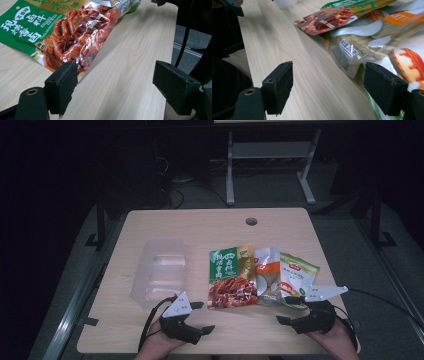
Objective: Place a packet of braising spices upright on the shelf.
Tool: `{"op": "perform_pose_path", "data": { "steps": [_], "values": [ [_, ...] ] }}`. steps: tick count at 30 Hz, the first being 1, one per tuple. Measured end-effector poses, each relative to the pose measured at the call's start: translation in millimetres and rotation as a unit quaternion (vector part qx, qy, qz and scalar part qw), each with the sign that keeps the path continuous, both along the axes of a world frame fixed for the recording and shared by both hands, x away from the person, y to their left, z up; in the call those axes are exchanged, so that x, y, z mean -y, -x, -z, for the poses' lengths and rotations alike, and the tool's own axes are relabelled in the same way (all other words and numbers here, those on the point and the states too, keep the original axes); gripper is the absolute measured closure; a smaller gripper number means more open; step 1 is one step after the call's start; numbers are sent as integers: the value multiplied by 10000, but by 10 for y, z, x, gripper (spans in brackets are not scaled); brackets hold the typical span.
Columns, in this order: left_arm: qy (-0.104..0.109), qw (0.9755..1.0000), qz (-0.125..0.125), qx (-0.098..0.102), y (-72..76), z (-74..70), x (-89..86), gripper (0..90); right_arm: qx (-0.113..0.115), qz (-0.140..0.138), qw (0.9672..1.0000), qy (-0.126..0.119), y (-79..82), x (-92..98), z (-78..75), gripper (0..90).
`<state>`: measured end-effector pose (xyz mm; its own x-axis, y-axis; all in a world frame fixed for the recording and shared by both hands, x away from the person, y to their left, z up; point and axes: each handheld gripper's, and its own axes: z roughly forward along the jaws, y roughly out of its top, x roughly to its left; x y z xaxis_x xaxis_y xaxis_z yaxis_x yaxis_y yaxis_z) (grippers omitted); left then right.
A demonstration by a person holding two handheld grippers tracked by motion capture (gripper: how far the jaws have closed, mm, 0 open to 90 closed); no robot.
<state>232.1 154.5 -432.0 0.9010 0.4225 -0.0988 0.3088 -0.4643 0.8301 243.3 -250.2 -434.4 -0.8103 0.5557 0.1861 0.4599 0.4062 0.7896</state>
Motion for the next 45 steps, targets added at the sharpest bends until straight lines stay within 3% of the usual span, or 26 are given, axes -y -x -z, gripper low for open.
{"op": "perform_pose_path", "data": {
  "steps": [9, 11, 18, 23, 33, 45],
  "values": [
    [-15, 10000, 33, 42, 11, -9, 4, 197, 28, -131, 9999, -87, -39, -129, -55, 222],
    [-23, 10000, 33, 60, 12, -11, 6, 198, 23, -163, 9997, -169, -69, -156, -84, 222],
    [6, 10000, 23, 52, -2, -14, -3, 202, 29, -138, 9998, -110, -251, -297, -251, 238],
    [14, 10000, 3, 71, -7, -22, 0, 205, -35, -37, 10000, 31, -489, -472, -370, 247],
    [19, 9999, 13, 113, -22, -36, 8, 212, -457, 99, 9984, 322, -1003, -727, -430, 247],
    [120, 9999, 17, 95, -41, -47, 15, 223, -827, 355, 9948, 488, -1445, -859, -453, 279]
  ]
}}
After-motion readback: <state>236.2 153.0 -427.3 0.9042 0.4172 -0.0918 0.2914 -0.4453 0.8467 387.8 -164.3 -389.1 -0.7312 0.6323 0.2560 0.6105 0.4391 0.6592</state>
